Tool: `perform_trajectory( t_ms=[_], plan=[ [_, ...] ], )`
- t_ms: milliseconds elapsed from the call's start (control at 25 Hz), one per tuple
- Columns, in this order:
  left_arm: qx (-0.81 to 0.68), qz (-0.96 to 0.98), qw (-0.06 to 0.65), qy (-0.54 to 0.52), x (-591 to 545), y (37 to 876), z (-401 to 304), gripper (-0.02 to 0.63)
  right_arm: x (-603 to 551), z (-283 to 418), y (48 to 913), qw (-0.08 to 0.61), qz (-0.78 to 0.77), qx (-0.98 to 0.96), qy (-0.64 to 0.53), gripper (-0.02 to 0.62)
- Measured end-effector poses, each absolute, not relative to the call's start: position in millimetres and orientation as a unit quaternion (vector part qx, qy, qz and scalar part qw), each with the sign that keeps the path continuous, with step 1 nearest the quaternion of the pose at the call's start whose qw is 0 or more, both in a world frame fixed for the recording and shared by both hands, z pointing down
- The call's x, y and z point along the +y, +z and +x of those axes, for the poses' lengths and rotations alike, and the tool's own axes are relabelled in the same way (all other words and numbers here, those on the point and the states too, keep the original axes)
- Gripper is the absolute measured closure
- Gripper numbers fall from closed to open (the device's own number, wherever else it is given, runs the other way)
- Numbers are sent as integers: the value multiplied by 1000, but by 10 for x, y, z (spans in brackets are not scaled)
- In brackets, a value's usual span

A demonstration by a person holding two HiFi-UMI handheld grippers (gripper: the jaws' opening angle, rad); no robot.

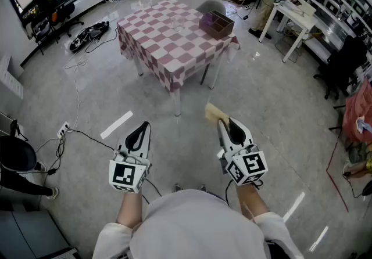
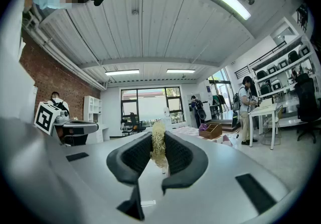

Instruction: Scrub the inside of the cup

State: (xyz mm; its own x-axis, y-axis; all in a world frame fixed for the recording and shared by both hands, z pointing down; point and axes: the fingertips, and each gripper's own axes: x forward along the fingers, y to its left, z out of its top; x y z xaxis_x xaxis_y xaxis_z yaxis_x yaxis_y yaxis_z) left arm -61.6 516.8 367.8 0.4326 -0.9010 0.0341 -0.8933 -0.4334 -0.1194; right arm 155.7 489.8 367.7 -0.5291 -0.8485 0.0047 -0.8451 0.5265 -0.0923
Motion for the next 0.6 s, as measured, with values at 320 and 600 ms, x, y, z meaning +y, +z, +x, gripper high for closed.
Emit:
perform_trajectory(
  t_ms=[320,600],
  plan=[
    [520,-853,39,-37,5131,3761,-785,574,4923,1390,3723,24,-494,868,-38,509],
    [509,-860,24,-24,5098,3840,-832,574,4929,1396,3750,29,-503,862,-53,508]
  ],
)
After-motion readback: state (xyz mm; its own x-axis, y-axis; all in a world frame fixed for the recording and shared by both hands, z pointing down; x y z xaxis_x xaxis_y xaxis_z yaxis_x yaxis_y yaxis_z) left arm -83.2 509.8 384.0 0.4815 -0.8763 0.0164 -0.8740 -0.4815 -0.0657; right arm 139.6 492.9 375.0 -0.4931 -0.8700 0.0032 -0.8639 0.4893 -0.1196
